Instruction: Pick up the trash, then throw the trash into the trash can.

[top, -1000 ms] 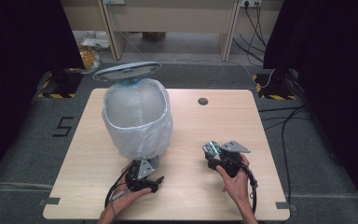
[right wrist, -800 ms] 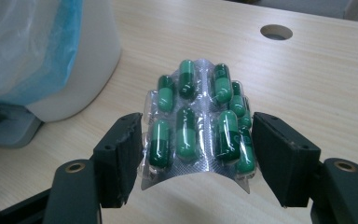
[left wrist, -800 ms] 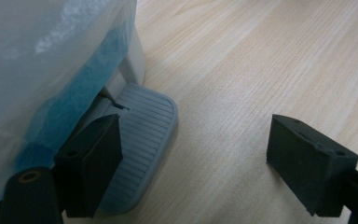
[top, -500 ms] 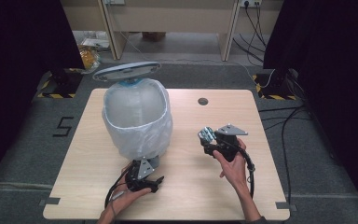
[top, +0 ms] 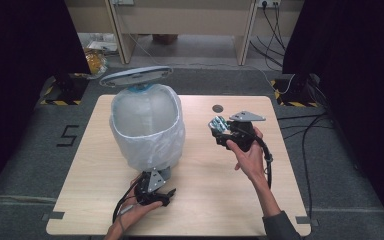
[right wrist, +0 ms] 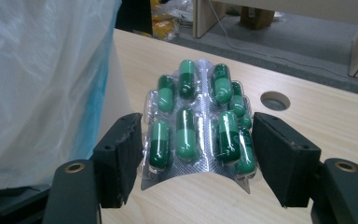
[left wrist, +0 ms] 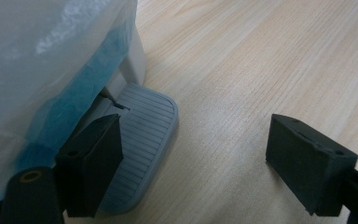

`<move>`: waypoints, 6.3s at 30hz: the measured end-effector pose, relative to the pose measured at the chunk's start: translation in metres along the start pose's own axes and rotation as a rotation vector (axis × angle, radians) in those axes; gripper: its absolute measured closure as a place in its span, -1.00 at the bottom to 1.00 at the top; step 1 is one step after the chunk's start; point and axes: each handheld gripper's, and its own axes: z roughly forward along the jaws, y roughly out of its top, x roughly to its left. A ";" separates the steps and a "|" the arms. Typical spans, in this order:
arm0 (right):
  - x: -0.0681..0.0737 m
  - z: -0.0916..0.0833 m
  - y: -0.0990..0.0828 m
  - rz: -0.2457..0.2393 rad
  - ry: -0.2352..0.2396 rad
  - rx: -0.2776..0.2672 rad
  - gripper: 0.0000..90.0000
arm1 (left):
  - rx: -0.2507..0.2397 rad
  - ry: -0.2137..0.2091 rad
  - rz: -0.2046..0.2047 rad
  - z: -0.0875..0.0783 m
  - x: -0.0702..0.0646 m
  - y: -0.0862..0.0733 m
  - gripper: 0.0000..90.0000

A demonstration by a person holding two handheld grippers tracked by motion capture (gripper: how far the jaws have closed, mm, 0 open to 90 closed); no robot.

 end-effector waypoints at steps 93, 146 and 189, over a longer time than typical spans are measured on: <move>0.097 0.033 0.106 -0.115 0.240 -0.079 -0.56 | -0.002 -0.009 0.003 0.000 0.001 0.000 -0.59; 0.023 -0.030 -0.079 -0.076 0.102 -0.095 -0.66 | 0.002 -0.010 0.005 -0.001 0.001 0.000 -0.59; 0.017 -0.008 -0.176 -0.089 0.021 0.233 -0.72 | -0.002 -0.008 0.007 0.000 0.001 -0.001 -0.59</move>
